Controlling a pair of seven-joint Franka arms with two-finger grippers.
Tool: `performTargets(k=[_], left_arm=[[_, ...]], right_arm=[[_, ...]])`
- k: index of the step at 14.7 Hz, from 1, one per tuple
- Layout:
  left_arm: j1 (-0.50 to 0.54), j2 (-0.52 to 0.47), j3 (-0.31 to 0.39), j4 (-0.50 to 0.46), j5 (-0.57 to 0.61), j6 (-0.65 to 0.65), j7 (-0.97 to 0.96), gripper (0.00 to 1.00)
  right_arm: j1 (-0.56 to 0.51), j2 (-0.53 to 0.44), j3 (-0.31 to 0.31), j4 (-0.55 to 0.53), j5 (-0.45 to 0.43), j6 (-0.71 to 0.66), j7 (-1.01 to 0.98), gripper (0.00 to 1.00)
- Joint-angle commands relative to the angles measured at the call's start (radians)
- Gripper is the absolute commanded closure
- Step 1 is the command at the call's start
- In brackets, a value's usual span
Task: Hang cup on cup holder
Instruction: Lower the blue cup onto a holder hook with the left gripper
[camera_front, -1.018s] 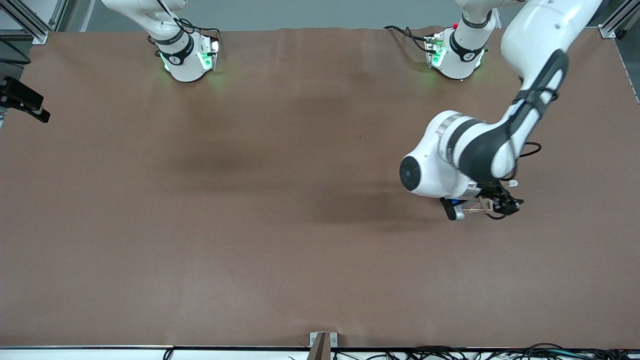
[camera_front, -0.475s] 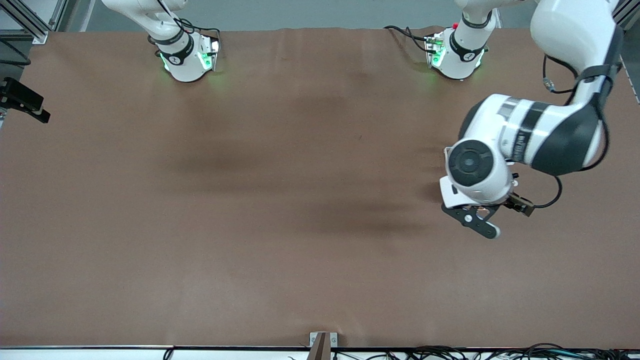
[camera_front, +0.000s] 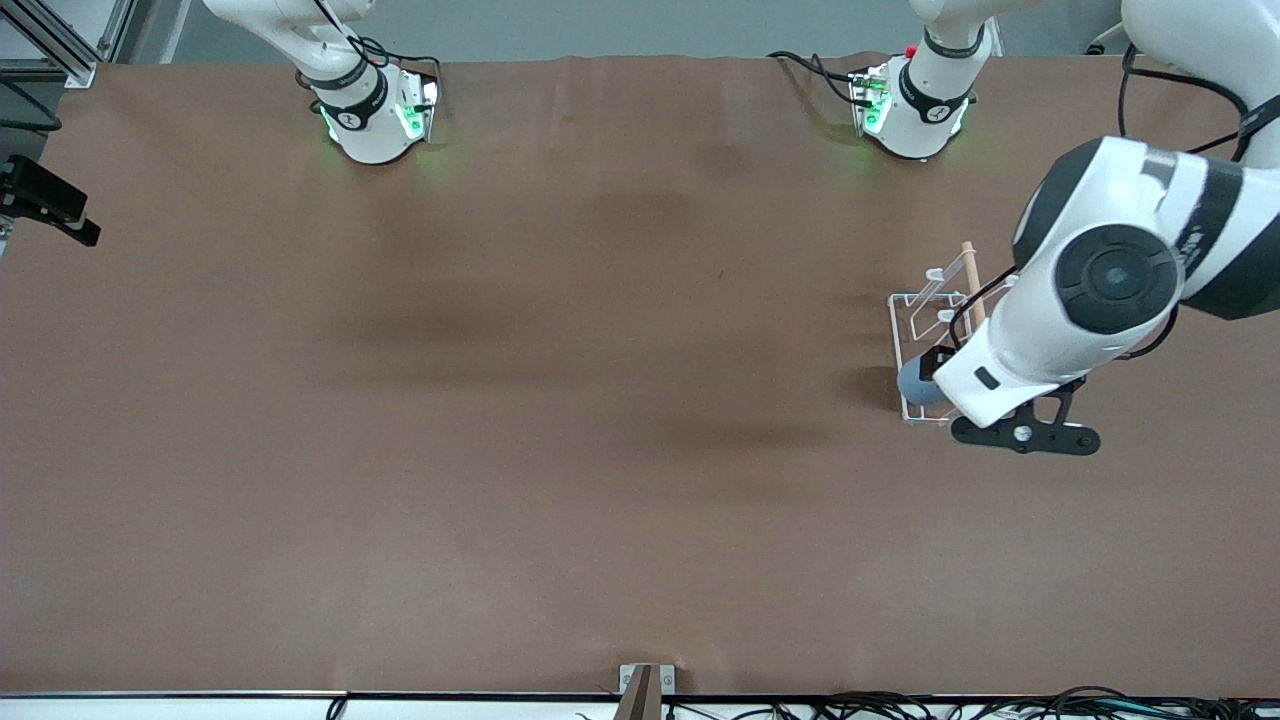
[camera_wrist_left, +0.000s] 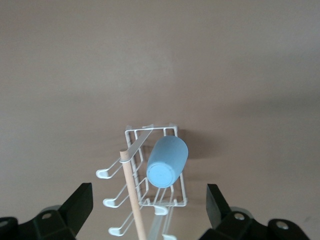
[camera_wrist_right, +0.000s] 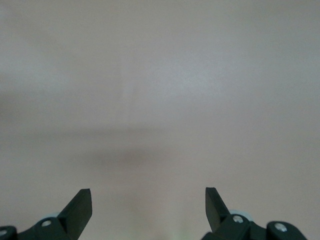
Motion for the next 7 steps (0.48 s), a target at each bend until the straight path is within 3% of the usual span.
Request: performTargets(k=[1, 6, 7], left_arm=[[0.062, -0.083, -0.012, -0.007, -0.043, 0.021, -0.005, 0.0], [0.106, -0.227, 0.008, -0.016, -0.161, 0.006, 0.003, 0.0], [0.094, -0.273, 0.063, -0.029, -0.204, 0.006, 0.012, 0.0]], right_arm=[[-0.003, -0.015, 0.002, -0.014, -0.008, 0.003, 0.008, 0.0], [-0.003, -0.015, 0.002, -0.014, -0.008, 0.001, 0.006, 0.0], [-0.003, -0.015, 0.002, -0.014, -0.008, 0.001, 0.006, 0.0]])
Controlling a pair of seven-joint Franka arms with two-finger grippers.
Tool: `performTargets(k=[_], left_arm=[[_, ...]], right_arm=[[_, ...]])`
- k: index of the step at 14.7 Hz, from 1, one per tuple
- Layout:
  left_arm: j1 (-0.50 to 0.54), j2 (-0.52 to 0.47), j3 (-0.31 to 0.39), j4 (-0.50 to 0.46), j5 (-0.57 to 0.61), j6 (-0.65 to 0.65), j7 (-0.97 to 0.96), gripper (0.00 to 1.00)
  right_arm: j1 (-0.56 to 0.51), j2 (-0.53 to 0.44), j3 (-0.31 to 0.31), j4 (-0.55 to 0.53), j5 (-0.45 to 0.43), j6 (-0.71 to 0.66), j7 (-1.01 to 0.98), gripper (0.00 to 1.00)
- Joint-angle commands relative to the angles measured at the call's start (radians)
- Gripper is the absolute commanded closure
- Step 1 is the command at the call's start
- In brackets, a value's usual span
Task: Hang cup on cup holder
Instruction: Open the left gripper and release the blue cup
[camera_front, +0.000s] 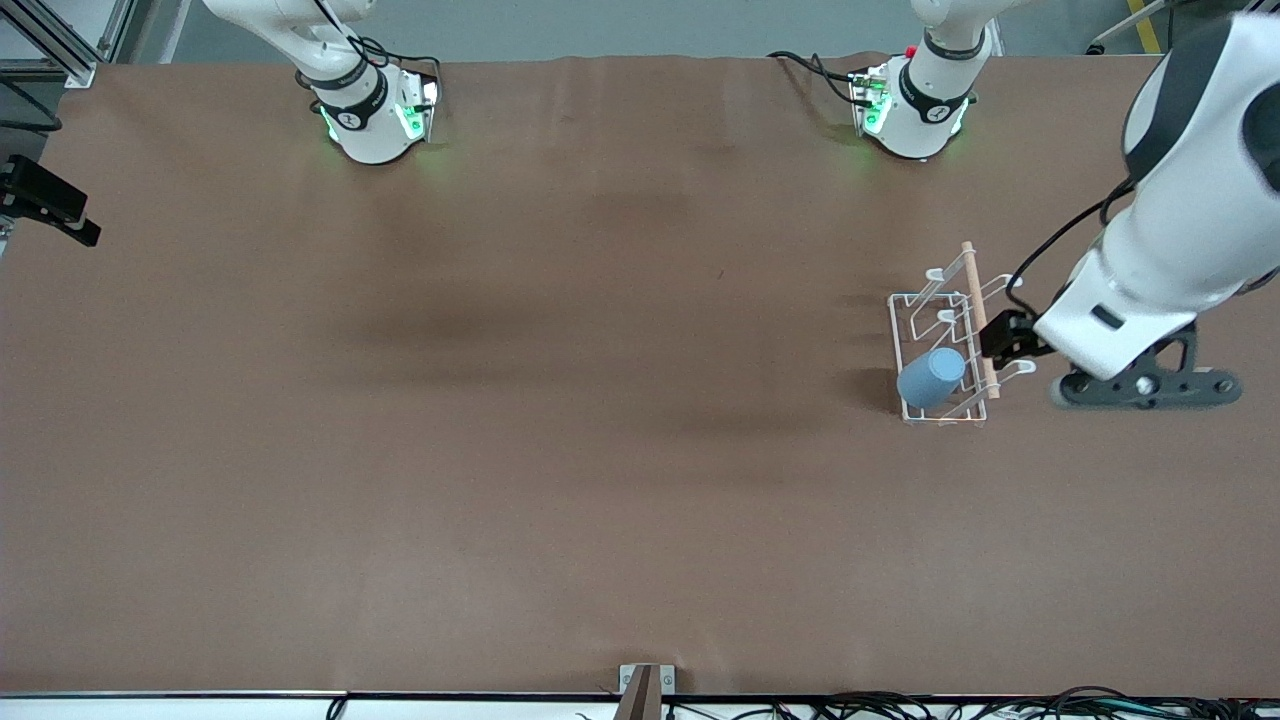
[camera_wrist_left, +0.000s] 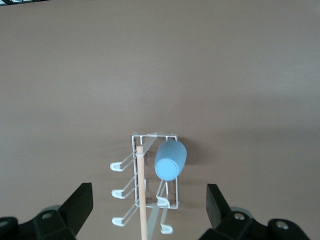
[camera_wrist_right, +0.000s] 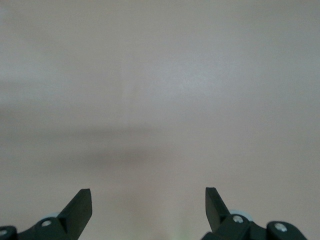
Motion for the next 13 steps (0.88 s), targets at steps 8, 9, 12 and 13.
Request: performTargets(k=[8, 9, 12, 13], left_arm=[[-0.27, -0.349, 0.517, -0.228, -0.33, -0.012, 0.12, 0.0], [-0.29, -0.381, 0.542, -0.265, -0.335, -0.012, 0.121, 0.0], [-0.306, -0.476, 0.583, -0.38, -0.368, -0.004, 0.158, 0.0], [-0.302, -0.495, 0.585, -0.401, -0.37, 0.005, 0.186, 0.0]], right_arm=[[-0.004, -0.015, 0.002, -0.013, -0.008, 0.003, 0.003, 0.0], [-0.004, -0.015, 0.002, -0.013, -0.008, 0.003, 0.003, 0.0], [-0.004, -0.015, 0.002, -0.013, -0.008, 0.001, 0.003, 0.0], [-0.004, -0.015, 0.002, -0.015, -0.008, 0.003, 0.003, 0.0]])
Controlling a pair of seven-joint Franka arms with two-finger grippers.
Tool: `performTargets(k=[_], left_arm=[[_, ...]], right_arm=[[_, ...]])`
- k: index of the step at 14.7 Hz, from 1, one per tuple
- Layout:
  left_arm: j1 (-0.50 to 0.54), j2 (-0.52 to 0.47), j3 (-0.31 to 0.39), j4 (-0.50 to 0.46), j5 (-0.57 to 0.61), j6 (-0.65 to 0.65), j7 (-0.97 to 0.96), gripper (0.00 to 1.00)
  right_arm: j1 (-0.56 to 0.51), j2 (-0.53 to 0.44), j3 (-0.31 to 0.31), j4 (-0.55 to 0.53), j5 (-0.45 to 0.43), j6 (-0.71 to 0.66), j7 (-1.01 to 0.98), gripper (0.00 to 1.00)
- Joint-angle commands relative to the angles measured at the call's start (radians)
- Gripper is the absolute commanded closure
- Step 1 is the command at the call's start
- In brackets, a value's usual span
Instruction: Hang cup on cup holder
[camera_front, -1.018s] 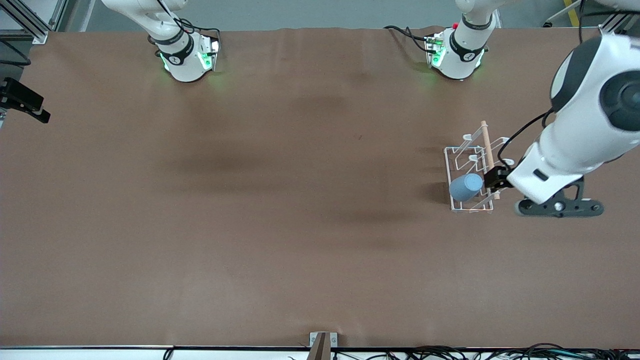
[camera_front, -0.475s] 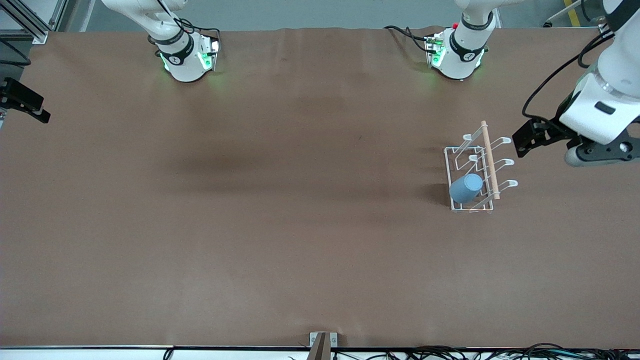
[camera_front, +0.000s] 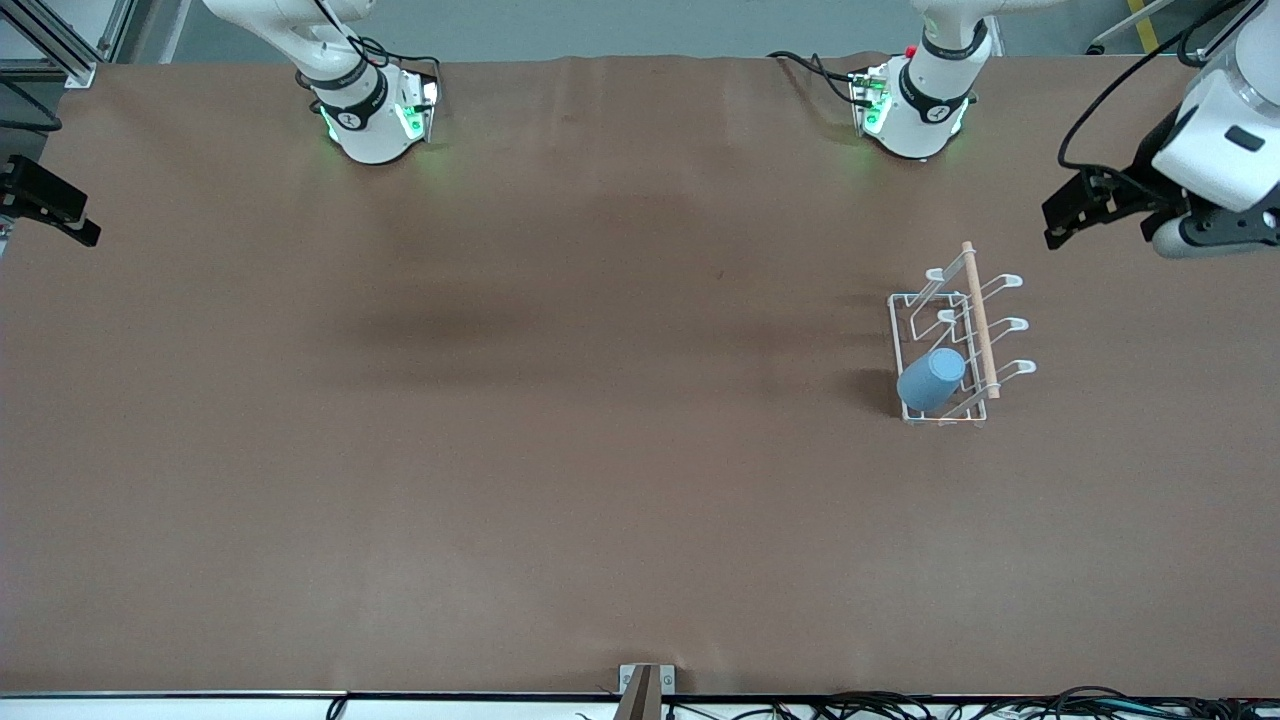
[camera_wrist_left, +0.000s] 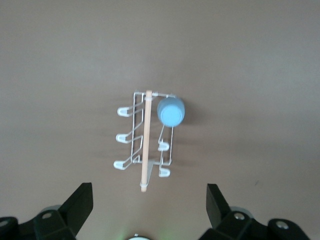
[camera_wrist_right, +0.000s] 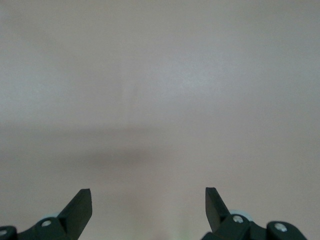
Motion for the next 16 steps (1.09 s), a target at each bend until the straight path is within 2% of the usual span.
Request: performTargets(k=[1, 6, 10, 16], left_arm=[[-0.004, -0.103, 0.021, -0.12, -0.027, 0.03, 0.052, 0.0], [0.004, -0.12, 0.021, -0.133, -0.036, 0.032, 0.053, 0.0], [0.067, -0.109, 0.021, -0.118, -0.071, 0.027, 0.101, 0.0], [0.062, -0.087, 0.018, -0.085, -0.057, 0.021, 0.093, 0.0]], right_arm=[[-0.004, -0.015, 0.003, -0.013, -0.008, 0.003, 0.003, 0.0], [-0.004, -0.015, 0.003, -0.013, -0.008, 0.003, 0.003, 0.0], [-0.004, -0.015, 0.003, -0.013, -0.008, 0.003, 0.003, 0.0], [-0.006, -0.015, 0.003, -0.015, -0.007, 0.001, 0.003, 0.0]])
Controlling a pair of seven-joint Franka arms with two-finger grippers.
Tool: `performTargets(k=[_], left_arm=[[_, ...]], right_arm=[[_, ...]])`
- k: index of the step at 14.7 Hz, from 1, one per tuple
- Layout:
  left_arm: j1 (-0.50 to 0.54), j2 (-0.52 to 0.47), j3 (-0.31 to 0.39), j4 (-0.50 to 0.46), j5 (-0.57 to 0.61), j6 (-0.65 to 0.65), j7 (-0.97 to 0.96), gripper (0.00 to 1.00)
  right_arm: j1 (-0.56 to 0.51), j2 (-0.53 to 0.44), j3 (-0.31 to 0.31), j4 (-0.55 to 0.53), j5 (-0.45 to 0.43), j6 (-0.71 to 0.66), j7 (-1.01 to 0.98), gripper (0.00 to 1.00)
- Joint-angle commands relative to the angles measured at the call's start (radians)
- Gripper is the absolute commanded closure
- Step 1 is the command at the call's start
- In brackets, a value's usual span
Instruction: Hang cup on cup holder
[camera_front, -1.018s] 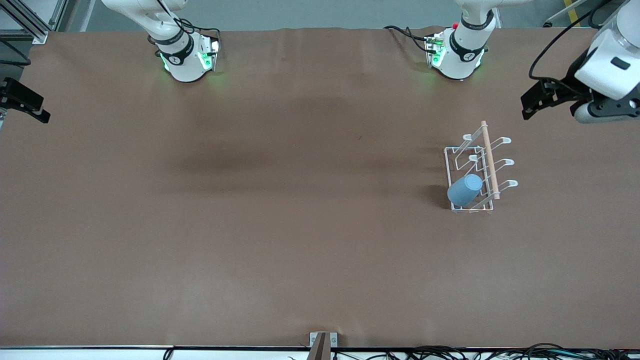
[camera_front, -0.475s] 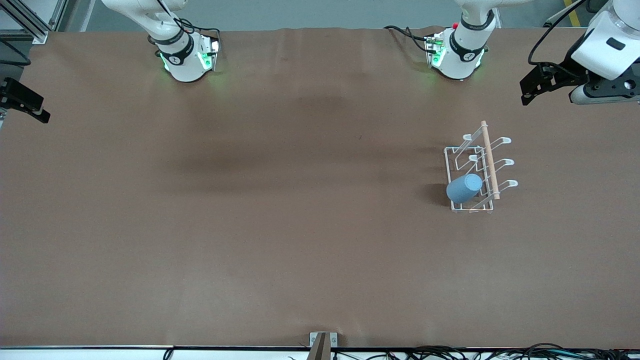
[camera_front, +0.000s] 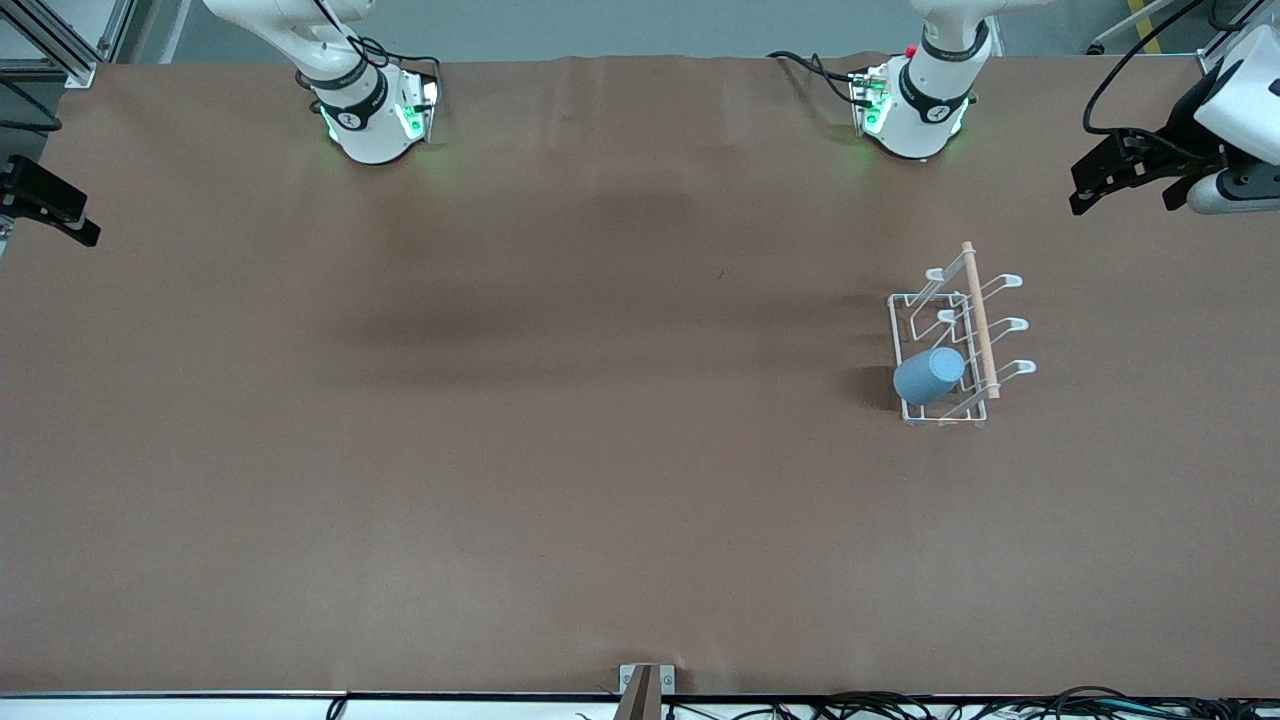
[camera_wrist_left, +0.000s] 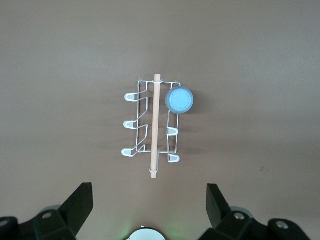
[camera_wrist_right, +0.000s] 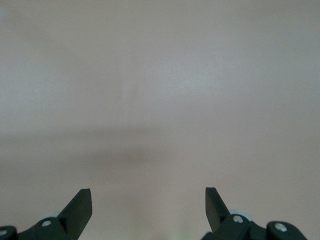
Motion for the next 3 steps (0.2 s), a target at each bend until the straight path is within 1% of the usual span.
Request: performTargets(k=[1, 3], left_arm=[[0.001, 0.01, -0.003, 0.024, -0.003, -0.001, 0.005, 0.0], [-0.001, 0.01, -0.009, 0.024, 0.012, -0.001, 0.005, 0.0]], right_arm=[[-0.006, -0.015, 0.003, -0.013, -0.008, 0.001, 0.003, 0.0], [-0.007, -0.015, 0.003, -0.015, -0.007, 0.003, 0.003, 0.0]])
